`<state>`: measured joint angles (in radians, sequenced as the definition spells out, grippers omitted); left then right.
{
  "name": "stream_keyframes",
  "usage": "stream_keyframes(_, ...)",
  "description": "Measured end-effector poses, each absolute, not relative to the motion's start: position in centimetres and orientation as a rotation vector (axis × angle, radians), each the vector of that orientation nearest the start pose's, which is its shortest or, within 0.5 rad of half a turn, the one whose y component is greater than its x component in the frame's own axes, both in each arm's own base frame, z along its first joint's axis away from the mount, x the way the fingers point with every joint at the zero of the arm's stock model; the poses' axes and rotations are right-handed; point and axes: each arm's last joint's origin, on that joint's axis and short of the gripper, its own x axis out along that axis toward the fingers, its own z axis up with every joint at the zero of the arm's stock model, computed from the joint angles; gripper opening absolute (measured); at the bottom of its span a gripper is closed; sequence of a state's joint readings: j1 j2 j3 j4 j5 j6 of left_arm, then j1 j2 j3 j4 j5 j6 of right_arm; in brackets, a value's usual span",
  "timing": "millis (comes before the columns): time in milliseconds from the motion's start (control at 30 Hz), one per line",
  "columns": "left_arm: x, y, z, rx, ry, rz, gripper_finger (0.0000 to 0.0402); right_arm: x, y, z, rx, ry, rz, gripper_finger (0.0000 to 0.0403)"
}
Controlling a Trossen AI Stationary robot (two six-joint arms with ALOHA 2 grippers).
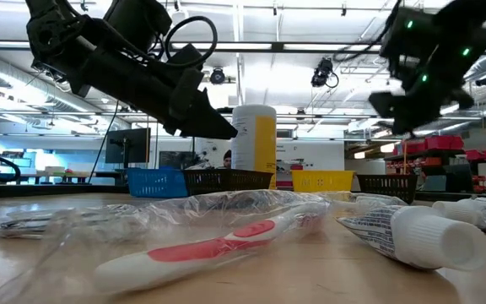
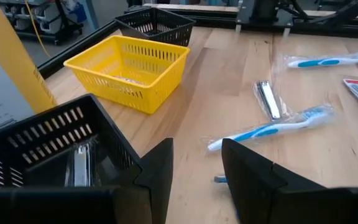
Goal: Pick & Place Travel size toiletries
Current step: Put the razor into the right black bin, then put the blue toothbrush into the blue bin
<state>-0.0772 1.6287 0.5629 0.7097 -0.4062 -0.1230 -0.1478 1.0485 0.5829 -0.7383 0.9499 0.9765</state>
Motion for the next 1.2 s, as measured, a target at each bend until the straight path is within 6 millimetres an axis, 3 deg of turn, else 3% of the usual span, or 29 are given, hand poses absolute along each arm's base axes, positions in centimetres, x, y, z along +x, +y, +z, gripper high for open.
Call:
stream_keyframes(133, 29.5, -1.0, 14.9, -0.032, 0.327, 0.349, 0.0147, 16.0, -6.6, 18.0, 0.373, 0.479, -1.405, 0.0052)
stream_keyframes(300, 29.5, -0.5, 14.9, 0.018, 0.337, 0.358, 0.0147, 16.1, -8.4, 17.3, 0.423, 0.409, -1.364, 0.0053)
stream_keyframes(533, 29.5, 0.0, 14.9, 0.010, 0.337, 0.373, 0.0147, 14.7, -9.2, 15.6, 0.488, 0.482, -1.370, 0.0053)
stream_keyframes(800, 29.5, 0.0, 14.9, 0.010, 0.336, 0.371, 0.0147, 14.3, -9.9, 15.4, 0.460, 0.560, -1.329, 0.0066)
stream_keyframes(1200, 29.5, 0.0, 14.9, 0.006, 0.336, 0.372, 0.0147, 14.6, -10.5, 15.9, 0.489, 0.486, -1.317, 0.0096)
